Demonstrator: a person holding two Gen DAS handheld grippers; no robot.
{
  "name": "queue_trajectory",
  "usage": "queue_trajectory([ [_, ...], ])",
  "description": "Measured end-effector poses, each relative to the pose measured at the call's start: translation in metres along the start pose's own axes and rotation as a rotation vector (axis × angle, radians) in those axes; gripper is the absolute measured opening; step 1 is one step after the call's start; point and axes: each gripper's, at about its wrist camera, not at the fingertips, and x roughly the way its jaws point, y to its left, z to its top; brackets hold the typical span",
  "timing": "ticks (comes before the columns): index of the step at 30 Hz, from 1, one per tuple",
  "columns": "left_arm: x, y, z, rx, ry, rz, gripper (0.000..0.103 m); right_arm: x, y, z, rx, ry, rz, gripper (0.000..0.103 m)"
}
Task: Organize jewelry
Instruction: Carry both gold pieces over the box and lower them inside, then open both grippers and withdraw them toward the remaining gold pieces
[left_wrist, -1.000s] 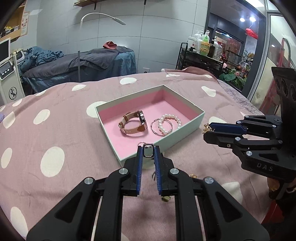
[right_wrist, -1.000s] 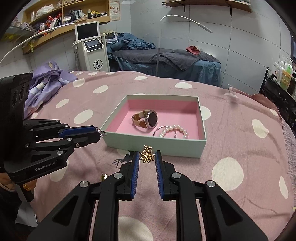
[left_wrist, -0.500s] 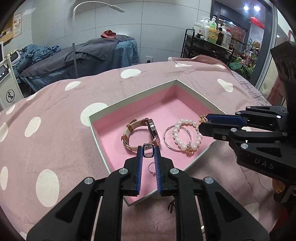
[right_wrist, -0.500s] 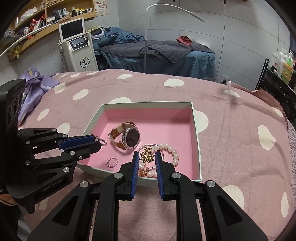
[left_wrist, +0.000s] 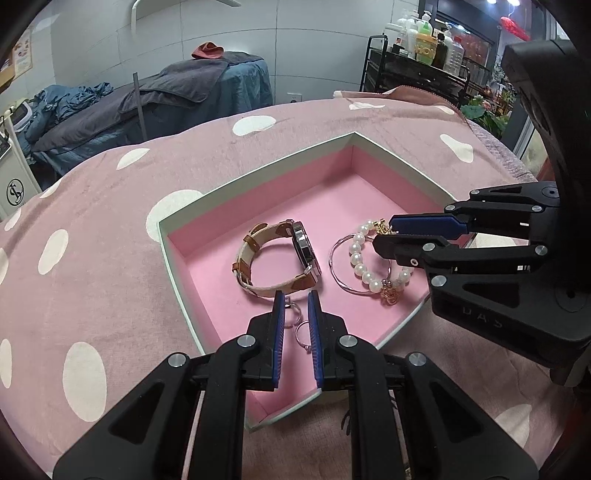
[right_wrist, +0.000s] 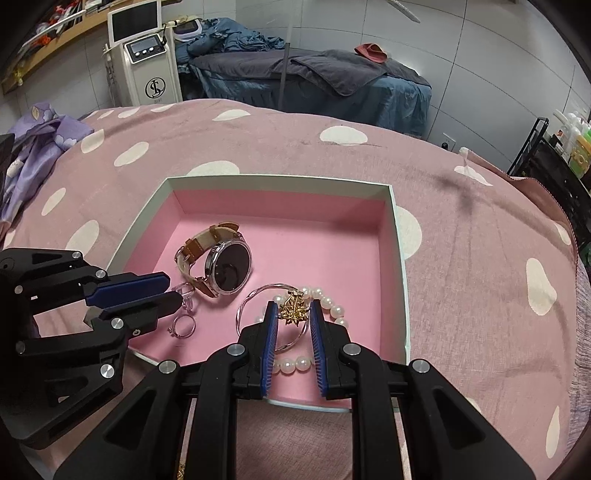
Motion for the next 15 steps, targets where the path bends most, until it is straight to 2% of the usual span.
queue_trajectory([
  [8,-0.006,-0.002,-0.001,0.013,-0.013,0.037,0.013,-0.003,0.0,-0.002,-0.01,-0.009,-0.011,0.018],
  [10,-0.014,-0.003,-0.001,0.024,-0.034,0.051,0.015,-0.01,0.0,-0.002,-0.009,-0.034,-0.008,0.021],
  [12,-0.024,-0.004,-0.001,0.028,-0.059,0.061,0.028,-0.02,0.0,-0.002,-0.007,-0.065,-0.007,0.031],
  [13,-0.032,-0.004,-0.002,0.027,-0.078,0.067,0.044,-0.026,-0.001,-0.002,-0.002,-0.085,-0.01,0.039],
  [14,-0.04,-0.004,-0.004,0.022,-0.106,0.074,0.058,-0.032,-0.003,-0.003,0.004,-0.101,-0.012,0.042],
  [15,-0.049,-0.002,-0.006,0.012,-0.133,0.077,0.062,-0.037,-0.004,-0.004,0.012,-0.114,-0.01,0.043],
])
